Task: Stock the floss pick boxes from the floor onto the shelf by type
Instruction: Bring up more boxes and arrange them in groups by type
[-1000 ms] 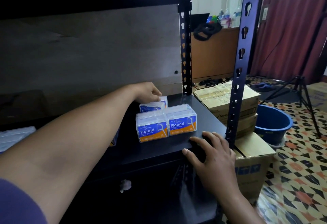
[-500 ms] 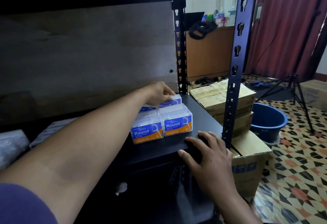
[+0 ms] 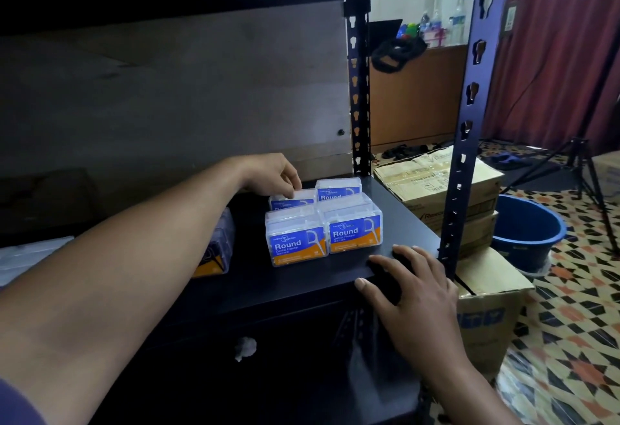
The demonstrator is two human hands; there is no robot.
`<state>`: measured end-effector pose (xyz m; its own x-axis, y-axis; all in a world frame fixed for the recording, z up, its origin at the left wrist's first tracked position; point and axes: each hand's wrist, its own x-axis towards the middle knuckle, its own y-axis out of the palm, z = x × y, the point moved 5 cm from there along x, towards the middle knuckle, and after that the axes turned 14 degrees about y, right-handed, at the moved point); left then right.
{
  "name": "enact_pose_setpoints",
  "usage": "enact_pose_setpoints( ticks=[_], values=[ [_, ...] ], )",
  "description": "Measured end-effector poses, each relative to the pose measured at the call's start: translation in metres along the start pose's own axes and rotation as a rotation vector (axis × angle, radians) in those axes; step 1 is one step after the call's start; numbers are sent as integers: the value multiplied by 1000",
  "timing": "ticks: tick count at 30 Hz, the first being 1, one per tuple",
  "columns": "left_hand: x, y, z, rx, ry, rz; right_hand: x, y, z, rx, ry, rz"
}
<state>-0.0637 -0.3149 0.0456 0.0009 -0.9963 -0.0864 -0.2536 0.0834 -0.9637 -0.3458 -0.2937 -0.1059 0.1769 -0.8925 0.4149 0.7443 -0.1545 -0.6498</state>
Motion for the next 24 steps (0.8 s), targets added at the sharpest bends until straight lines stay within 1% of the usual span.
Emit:
enact_pose_setpoints(
  ticks=[9, 21, 24],
  values=[
    [-16, 1, 7, -31, 43, 6, 0, 2, -1, 9, 9, -18],
    [-21, 2, 5, -24, 29, 3, -1, 1, 0, 12, 9, -13],
    [-20, -5, 2, -58, 16, -57, -1, 1, 0, 8, 10, -17]
  ],
)
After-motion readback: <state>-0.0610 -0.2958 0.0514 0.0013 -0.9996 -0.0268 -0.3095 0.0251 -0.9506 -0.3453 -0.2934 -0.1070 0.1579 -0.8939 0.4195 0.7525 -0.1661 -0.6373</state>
